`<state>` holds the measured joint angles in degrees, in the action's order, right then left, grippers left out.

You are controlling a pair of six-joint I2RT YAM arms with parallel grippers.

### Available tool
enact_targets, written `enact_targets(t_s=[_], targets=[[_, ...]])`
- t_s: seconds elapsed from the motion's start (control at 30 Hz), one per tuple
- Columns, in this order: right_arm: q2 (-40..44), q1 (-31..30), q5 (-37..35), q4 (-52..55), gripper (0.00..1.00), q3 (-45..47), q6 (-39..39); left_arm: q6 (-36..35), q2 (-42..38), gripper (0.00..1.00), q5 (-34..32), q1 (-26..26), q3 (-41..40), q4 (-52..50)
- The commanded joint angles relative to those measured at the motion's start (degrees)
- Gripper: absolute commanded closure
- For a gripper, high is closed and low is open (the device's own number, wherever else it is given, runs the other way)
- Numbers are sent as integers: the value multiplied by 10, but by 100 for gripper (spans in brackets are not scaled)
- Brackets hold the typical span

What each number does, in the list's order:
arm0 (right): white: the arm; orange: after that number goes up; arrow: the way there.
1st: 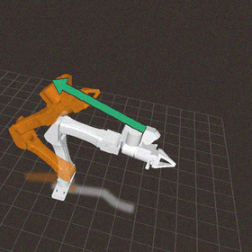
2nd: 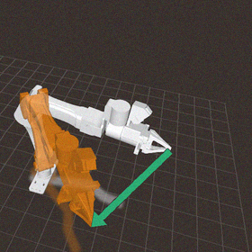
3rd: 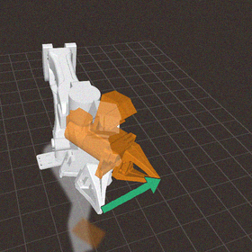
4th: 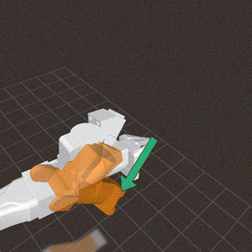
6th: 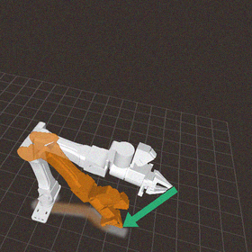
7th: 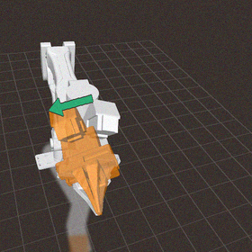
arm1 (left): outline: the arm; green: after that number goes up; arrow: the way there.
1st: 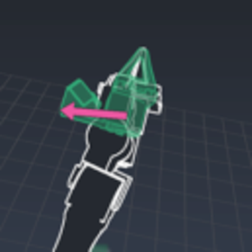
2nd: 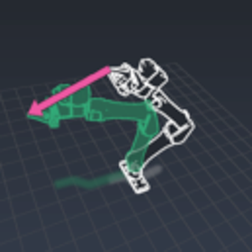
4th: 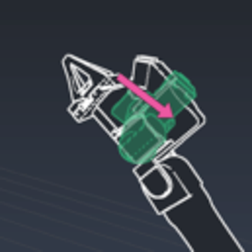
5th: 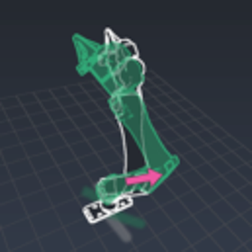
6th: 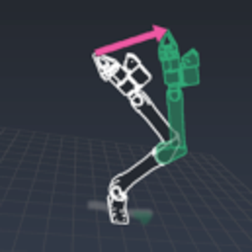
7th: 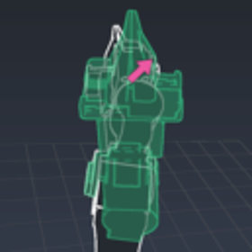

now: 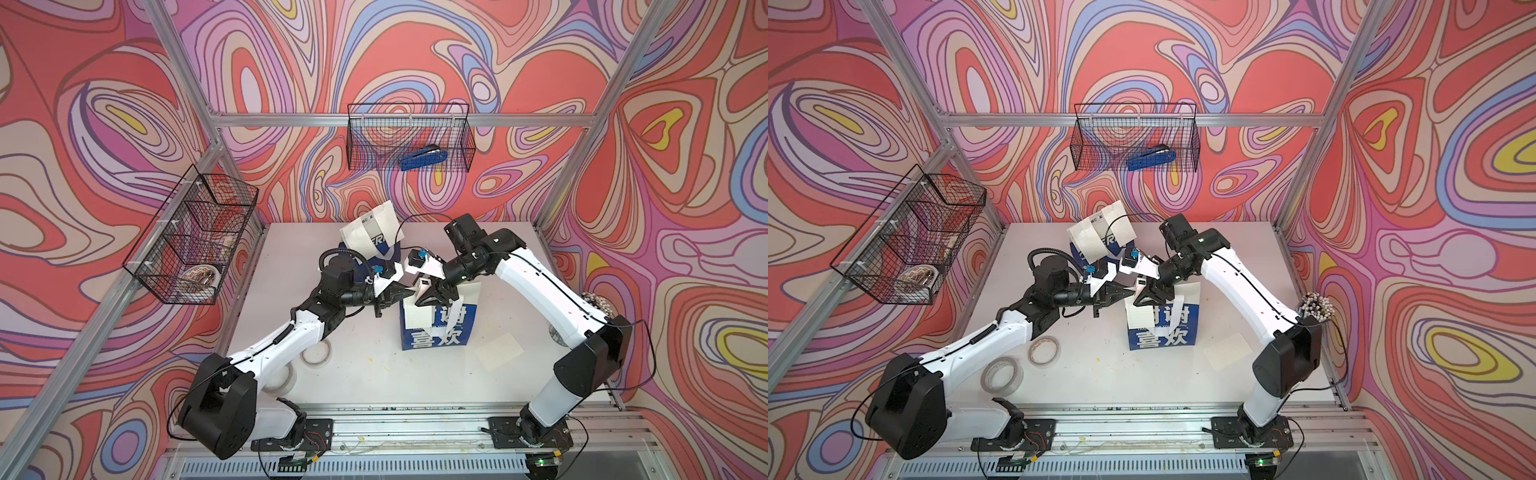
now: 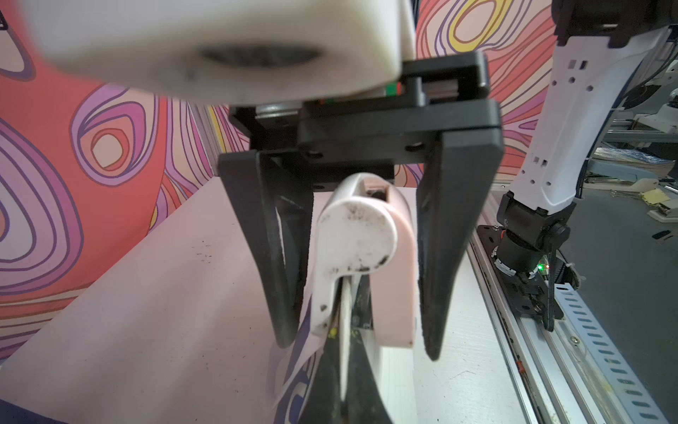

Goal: Staple the receipts to the bags
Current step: Staple the receipt to the takeout bag, then pick up the stapler from the takeout bag.

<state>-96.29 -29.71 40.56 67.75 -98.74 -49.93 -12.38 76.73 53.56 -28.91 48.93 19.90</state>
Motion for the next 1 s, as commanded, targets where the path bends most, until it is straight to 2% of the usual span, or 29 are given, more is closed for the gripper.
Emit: enact_targets(t_s=[0.0,0.07,0.17,0.27,0.3,0.53,0.57,0.6,0.7,0.77,0.87,0.97], targets=[[-10,-4,-22,11,44,-15,9,-3,-5,100,16,-3,24,53],[-11,-4,-23,12,49,-18,10,-3,-6,100,16,-3,25,51],[-12,-5,-20,18,62,-23,6,-4,-6,100,17,-3,25,50],[-17,-5,-4,34,95,-33,-11,-5,-7,100,17,-3,25,48],[-18,-6,2,39,100,-37,-17,-8,-6,100,18,-2,26,45],[-29,-19,-4,63,100,-65,-25,-13,-6,100,23,-3,28,31],[-27,-18,-7,61,94,-68,-26,-14,-7,100,20,-3,28,31],[-22,-18,-13,53,64,-64,-23,-15,-8,100,16,-3,26,31],[27,-18,-49,-18,21,-19,18,-18,-10,100,3,-2,26,25],[65,-18,-73,-72,16,15,48,-18,-11,100,-10,-2,25,20],[113,-18,-120,-148,14,57,118,-7,-14,100,-29,-2,22,28],[167,-18,-185,-261,9,113,248,-2,-17,100,-41,-2,20,34]])
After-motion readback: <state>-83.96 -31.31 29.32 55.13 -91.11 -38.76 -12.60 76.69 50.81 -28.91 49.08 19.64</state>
